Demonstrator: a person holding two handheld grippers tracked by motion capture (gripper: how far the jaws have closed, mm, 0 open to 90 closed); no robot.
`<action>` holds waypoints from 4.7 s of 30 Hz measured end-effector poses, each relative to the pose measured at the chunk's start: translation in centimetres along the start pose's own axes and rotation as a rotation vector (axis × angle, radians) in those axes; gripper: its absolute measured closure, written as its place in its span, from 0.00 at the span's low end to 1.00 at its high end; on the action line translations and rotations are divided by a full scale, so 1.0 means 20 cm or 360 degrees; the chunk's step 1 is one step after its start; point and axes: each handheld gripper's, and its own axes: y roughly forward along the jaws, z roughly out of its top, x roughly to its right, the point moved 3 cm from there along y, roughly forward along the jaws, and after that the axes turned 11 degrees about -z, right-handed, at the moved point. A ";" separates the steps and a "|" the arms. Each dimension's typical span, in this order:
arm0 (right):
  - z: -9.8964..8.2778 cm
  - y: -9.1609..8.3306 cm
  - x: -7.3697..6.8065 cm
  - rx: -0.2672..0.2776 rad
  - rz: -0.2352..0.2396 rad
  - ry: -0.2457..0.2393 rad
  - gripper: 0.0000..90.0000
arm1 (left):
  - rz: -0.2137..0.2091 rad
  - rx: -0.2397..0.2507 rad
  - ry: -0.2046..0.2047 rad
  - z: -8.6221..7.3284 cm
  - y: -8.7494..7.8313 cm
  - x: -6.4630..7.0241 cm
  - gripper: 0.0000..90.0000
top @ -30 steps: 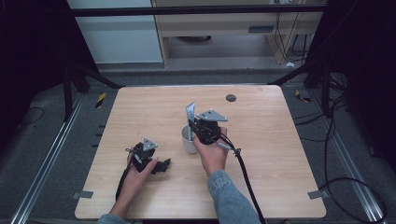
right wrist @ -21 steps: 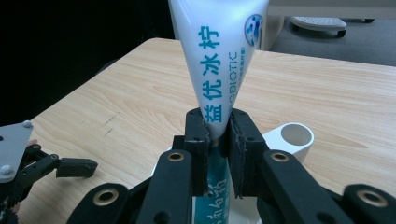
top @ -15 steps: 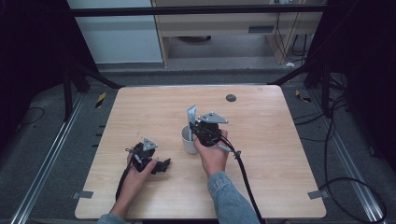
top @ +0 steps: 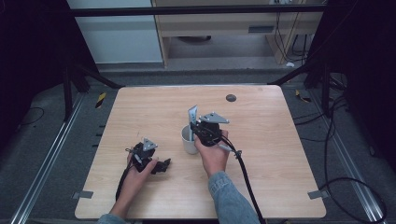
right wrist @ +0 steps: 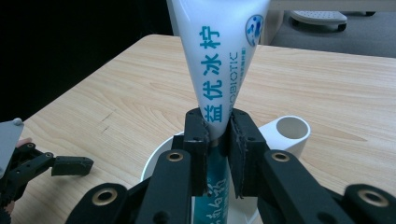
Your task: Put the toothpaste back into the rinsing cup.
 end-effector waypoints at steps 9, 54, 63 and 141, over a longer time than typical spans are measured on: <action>0.00 0.00 0.03 -0.0009 -0.0004 0.0017 0.86 | 0.0000 0.0000 0.0000 0.00 0.00 0.00 0.00; 0.03 -0.05 0.04 -0.0043 -0.0013 -0.0111 0.68 | 0.0000 -0.0001 0.0001 0.00 0.00 0.00 0.00; 0.04 -0.07 0.04 -0.0067 -0.0051 -0.0195 0.49 | 0.0000 -0.0001 0.0000 0.00 0.00 0.00 0.00; 0.02 -0.40 0.42 -0.0147 -0.0144 -0.0483 0.11 | -0.0002 0.0004 -0.0003 0.01 0.01 0.01 0.00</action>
